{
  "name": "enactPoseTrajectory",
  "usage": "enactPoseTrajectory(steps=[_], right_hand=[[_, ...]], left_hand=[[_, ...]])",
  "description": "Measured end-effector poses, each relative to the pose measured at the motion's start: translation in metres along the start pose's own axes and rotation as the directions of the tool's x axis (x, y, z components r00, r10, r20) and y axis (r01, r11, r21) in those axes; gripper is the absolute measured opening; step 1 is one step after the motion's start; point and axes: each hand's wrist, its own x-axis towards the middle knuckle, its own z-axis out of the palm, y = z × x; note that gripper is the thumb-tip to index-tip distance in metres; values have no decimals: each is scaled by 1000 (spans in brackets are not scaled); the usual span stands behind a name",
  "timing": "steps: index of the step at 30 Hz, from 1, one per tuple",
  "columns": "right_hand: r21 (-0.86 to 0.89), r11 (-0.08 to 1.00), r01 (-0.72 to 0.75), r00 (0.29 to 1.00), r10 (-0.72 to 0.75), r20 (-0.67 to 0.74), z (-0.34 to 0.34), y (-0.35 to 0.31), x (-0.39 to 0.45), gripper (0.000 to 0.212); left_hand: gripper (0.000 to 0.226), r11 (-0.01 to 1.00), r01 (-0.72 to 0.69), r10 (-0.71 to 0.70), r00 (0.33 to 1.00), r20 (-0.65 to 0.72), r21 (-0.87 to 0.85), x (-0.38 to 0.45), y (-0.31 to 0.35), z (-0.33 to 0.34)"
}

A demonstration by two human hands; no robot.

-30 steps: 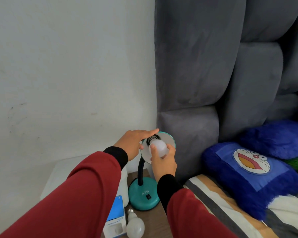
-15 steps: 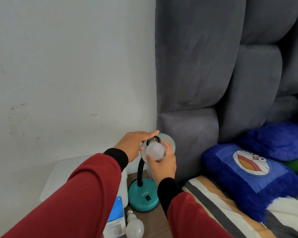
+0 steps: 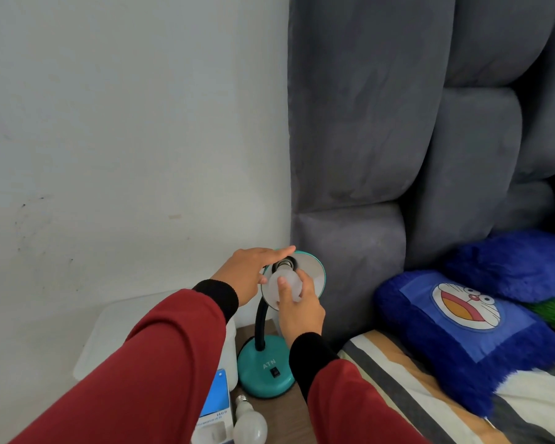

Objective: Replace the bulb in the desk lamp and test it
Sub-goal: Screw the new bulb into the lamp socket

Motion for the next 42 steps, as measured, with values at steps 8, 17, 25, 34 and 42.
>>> enactPoseTrajectory(steps=[8, 17, 25, 34, 42], right_hand=[[42, 998, 44, 999, -43, -23, 0, 0, -2, 49], [68, 995, -79, 996, 82, -47, -1, 2, 2, 71], [69, 994, -89, 996, 90, -15, -6, -1, 1, 57], [75, 995, -61, 998, 60, 17, -6, -1, 0, 59], [70, 996, -60, 998, 59, 20, -3, 0, 1, 59]], left_hand=[[86, 1000, -1, 1, 1000, -6, -29, -1, 0, 1], [86, 1000, 4, -4, 1000, -4, -21, -2, 0, 1], [83, 1000, 6, -6, 1000, -7, -16, -2, -1, 1], [86, 1000, -2, 1, 1000, -14, -29, -2, -1, 2], [84, 999, -9, 9, 1000, -11, -47, -2, 0, 0]])
